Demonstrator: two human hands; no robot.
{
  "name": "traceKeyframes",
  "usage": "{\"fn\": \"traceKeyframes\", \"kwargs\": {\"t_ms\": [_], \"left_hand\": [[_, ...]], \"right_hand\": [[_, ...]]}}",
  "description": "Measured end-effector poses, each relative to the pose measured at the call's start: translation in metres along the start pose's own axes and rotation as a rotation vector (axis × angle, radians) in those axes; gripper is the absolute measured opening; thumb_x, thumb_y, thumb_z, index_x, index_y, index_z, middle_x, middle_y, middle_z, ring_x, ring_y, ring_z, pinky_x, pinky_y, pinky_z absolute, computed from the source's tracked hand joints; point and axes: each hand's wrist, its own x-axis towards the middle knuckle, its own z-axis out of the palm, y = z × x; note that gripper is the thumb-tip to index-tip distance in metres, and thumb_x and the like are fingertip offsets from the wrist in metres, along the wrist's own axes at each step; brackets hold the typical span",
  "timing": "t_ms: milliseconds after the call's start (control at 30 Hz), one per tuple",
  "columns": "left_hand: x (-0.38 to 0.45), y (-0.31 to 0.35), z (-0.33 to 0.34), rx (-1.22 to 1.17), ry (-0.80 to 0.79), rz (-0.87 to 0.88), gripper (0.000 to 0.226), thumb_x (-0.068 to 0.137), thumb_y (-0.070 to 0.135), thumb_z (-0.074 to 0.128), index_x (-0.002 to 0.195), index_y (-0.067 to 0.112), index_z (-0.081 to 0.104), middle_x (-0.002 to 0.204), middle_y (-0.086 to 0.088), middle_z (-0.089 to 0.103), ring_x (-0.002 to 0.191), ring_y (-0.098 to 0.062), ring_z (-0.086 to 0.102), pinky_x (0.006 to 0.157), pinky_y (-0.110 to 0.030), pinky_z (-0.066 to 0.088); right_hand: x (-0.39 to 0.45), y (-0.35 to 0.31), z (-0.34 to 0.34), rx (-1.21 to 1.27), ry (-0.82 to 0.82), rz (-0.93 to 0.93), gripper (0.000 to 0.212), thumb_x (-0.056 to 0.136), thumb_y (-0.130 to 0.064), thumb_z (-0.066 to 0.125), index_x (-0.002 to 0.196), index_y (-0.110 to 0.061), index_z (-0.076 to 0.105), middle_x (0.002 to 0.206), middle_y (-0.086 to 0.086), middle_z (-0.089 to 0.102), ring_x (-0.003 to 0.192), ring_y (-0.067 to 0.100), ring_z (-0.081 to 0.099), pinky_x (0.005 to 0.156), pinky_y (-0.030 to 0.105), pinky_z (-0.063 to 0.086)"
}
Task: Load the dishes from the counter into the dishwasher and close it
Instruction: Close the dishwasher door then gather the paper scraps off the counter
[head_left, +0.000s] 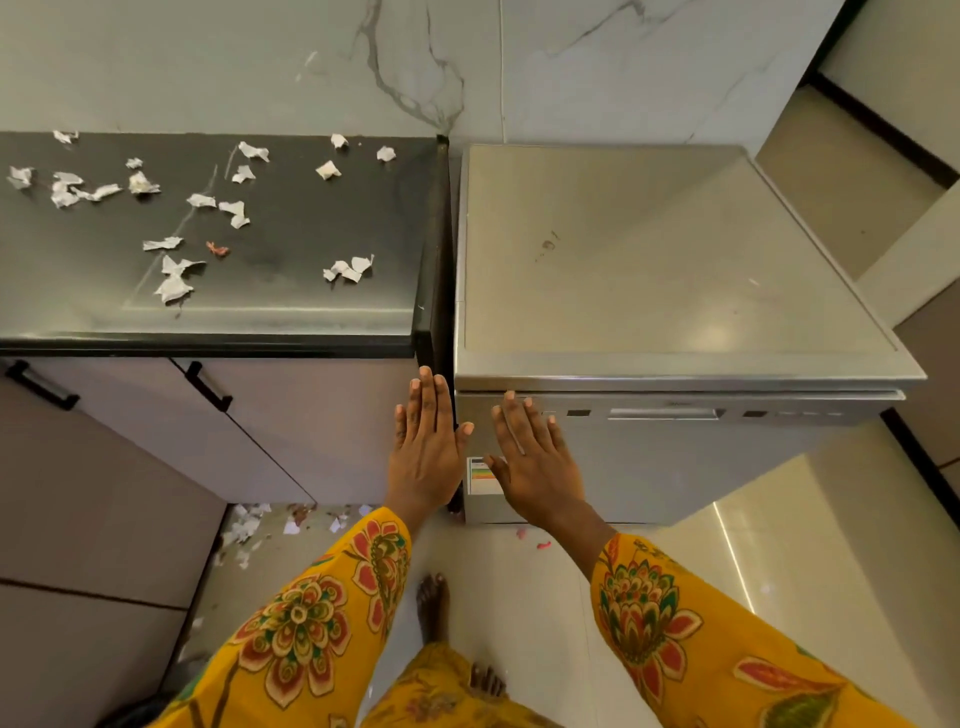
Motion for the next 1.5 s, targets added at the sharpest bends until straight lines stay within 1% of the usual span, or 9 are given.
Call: {"fn": "traceKeyframes", "kwargs": {"t_ms": [100,233,433,567,800,1000,1133,1333,1500], "left_hand": [[-0.005,0.000,0.005,0.016,-0.046,-0.010,0.082,0.076,0.067,-0.025,0.139,0.014,-0.027,0.144,-0.001,-0.038,0.135,-0.017,-0.034,0.109,-0.032,-0.022],[-0.008,-0.003,0.011,0.019,-0.108,-0.020,0.085,0.071,0.067,-0.031,0.138,0.015,-0.030,0.143,-0.001,-0.041,0.134,-0.017,-0.036,0.108,-0.032,-0.024],[-0.009,-0.010,0.022,-0.002,-0.170,-0.042,0.075,0.079,0.061,-0.017,0.137,0.016,-0.032,0.142,-0.002,-0.043,0.133,-0.017,-0.036,0.108,-0.031,-0.022],[-0.012,-0.012,0.029,0.009,-0.212,-0.030,0.083,0.070,0.067,-0.033,0.136,0.016,-0.035,0.140,-0.002,-0.046,0.132,-0.018,-0.039,0.106,-0.031,-0.025],[-0.010,-0.006,0.034,0.007,-0.254,-0.042,0.072,0.077,0.056,-0.018,0.134,0.016,-0.034,0.137,0.000,-0.048,0.131,-0.017,-0.040,0.102,-0.029,-0.029],[-0.011,-0.009,0.039,-0.007,-0.271,-0.042,0.073,0.077,0.058,-0.018,0.134,0.016,-0.034,0.137,-0.001,-0.048,0.131,-0.018,-0.040,0.106,-0.031,-0.024],[-0.010,-0.009,0.035,-0.021,-0.253,-0.020,0.072,0.080,0.062,-0.019,0.134,0.017,-0.033,0.135,0.001,-0.049,0.129,-0.016,-0.042,0.108,-0.031,-0.023],[-0.001,-0.004,0.023,-0.080,-0.231,0.054,0.064,0.103,0.037,0.021,0.137,0.015,-0.029,0.142,-0.001,-0.041,0.134,-0.017,-0.035,0.113,-0.034,-0.014],[0.006,0.000,0.014,-0.085,-0.164,0.124,0.063,0.103,0.030,0.024,0.136,0.013,-0.027,0.142,-0.001,-0.039,0.134,-0.017,-0.035,0.111,-0.030,-0.016]], "right_hand": [[-0.004,-0.005,0.012,0.032,-0.028,0.023,0.063,0.094,-0.049,0.023,0.145,-0.014,0.032,0.153,0.009,0.030,0.139,0.030,0.031,0.108,0.043,0.018],[-0.002,-0.002,0.021,0.052,-0.133,0.067,0.064,0.098,-0.050,0.015,0.151,-0.020,-0.003,0.158,0.008,0.003,0.145,0.033,0.007,0.117,0.043,0.004],[0.008,0.005,0.026,-0.059,-0.195,0.050,0.070,0.099,-0.046,0.027,0.150,-0.014,-0.009,0.148,0.014,0.024,0.132,0.036,0.028,0.114,0.045,0.018],[0.017,0.004,0.027,-0.050,-0.265,0.079,0.076,0.099,-0.043,0.034,0.148,-0.014,-0.017,0.142,0.017,0.040,0.133,0.034,0.034,0.116,0.044,0.015],[0.023,0.002,0.031,-0.075,-0.334,0.099,0.103,0.089,-0.024,0.057,0.142,-0.014,-0.032,0.130,0.018,0.055,0.122,0.033,0.050,0.116,0.043,0.015],[0.031,-0.003,0.027,-0.041,-0.338,0.090,0.091,0.092,-0.017,0.051,0.147,-0.009,-0.021,0.118,0.015,0.061,0.103,0.030,0.061,0.103,0.041,0.037],[0.036,-0.017,0.016,0.013,-0.365,0.161,0.064,0.094,-0.021,0.049,0.148,-0.005,0.017,0.114,0.012,0.062,0.097,0.027,0.061,0.085,0.035,0.048],[0.032,-0.025,0.005,0.043,-0.333,0.196,0.071,0.097,-0.029,0.041,0.149,-0.004,0.000,0.104,0.010,0.065,0.085,0.024,0.061,0.077,0.034,0.047],[0.032,-0.010,0.001,-0.087,-0.064,-0.054,0.052,0.096,-0.023,0.042,0.142,0.000,0.032,0.109,0.014,0.065,0.098,0.031,0.061,0.082,0.037,0.047]]}}
